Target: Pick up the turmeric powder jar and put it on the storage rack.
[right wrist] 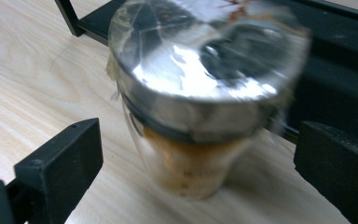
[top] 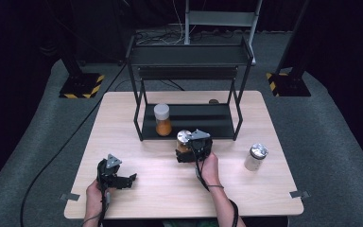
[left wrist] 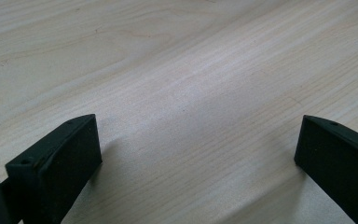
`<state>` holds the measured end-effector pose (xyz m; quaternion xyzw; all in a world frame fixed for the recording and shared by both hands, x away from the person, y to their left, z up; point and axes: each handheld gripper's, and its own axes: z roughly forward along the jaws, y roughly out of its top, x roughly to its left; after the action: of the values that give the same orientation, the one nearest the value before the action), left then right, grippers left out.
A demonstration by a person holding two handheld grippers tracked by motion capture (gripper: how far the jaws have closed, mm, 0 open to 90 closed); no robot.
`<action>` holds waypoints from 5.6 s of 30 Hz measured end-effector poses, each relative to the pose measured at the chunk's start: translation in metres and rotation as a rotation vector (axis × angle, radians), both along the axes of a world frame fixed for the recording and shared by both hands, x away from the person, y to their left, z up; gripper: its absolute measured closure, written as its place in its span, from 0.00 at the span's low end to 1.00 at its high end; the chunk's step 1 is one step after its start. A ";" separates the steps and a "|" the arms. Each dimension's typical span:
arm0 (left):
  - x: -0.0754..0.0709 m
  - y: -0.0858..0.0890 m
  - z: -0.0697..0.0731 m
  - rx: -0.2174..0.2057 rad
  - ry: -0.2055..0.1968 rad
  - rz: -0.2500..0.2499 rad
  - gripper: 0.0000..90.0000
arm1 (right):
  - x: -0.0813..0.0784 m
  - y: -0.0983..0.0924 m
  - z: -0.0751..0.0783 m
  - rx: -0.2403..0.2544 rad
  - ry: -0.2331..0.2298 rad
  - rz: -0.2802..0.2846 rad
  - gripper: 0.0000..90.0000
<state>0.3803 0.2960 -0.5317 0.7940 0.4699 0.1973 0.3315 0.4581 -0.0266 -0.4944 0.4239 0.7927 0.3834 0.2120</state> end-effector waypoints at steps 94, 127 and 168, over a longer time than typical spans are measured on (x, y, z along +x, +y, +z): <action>0.000 0.000 0.000 0.002 0.000 0.001 0.00 | 0.046 -0.007 0.045 -0.048 -0.060 -0.011 0.33; 0.000 0.000 0.000 0.002 0.000 0.001 0.00 | 0.063 -0.011 0.043 -0.033 -0.041 -0.011 0.33; 0.000 0.000 0.000 0.002 -0.001 0.001 0.00 | 0.079 -0.010 0.036 -0.042 -0.009 -0.021 0.33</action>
<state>0.3802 0.2960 -0.5317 0.7939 0.4701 0.1982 0.3307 0.5369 -0.0369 -0.4589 0.4259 0.7953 0.3661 0.2284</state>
